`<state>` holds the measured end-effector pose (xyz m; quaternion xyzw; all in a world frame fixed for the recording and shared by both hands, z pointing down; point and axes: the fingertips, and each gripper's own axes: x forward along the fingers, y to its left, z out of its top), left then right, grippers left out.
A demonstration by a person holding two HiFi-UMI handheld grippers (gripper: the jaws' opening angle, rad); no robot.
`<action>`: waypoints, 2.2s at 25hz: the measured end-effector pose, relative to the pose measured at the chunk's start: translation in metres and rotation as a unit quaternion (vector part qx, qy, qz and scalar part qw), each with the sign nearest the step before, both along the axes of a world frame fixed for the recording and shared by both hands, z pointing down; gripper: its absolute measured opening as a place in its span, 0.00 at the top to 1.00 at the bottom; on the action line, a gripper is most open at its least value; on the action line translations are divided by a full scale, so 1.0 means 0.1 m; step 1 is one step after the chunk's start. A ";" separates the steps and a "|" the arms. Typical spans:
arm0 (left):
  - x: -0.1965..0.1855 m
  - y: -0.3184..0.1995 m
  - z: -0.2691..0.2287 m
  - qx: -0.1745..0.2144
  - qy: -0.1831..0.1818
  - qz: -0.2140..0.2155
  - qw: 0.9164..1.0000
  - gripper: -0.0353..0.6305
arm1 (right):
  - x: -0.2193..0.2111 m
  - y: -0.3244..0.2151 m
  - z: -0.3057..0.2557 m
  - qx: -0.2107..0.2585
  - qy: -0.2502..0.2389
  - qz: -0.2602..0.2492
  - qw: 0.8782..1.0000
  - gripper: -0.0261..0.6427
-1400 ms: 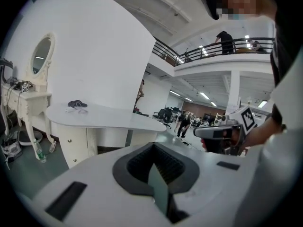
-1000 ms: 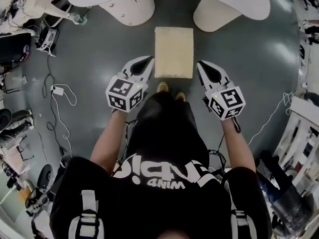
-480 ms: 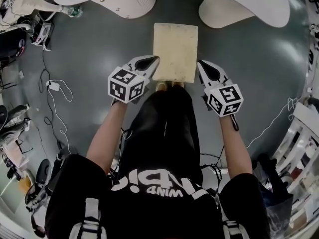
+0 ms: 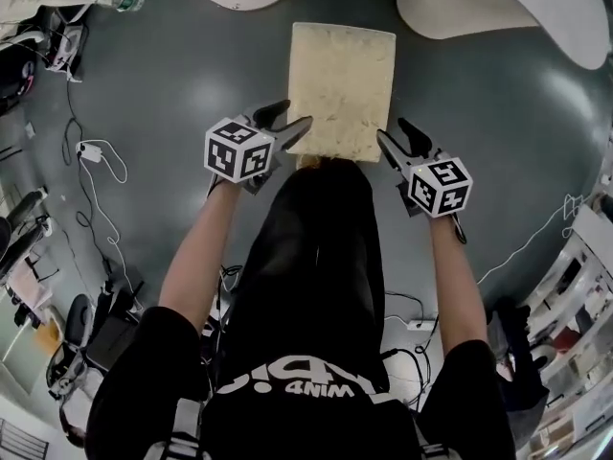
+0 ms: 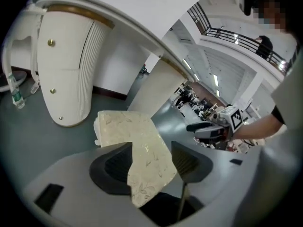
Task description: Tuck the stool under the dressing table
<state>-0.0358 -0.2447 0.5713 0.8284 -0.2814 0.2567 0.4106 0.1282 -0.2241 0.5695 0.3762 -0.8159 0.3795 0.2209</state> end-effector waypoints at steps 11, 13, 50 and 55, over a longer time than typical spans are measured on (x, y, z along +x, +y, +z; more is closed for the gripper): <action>-0.26 0.09 1.35 -0.075 0.001 -0.044 0.996 0.38 | 0.11 0.05 1.39 -0.098 -0.048 0.048 0.993 0.41; -0.29 0.12 1.51 -0.088 0.005 -0.052 0.995 0.38 | 0.14 0.06 1.52 -0.108 -0.061 0.060 0.990 0.41; -0.16 0.13 1.78 -0.118 0.116 -0.017 0.986 0.45 | -0.04 0.13 1.79 -0.147 -0.165 0.036 0.975 0.44; -0.16 0.09 1.78 -0.102 0.112 -0.013 0.988 0.46 | -0.04 0.14 1.80 -0.122 -0.169 0.058 0.976 0.45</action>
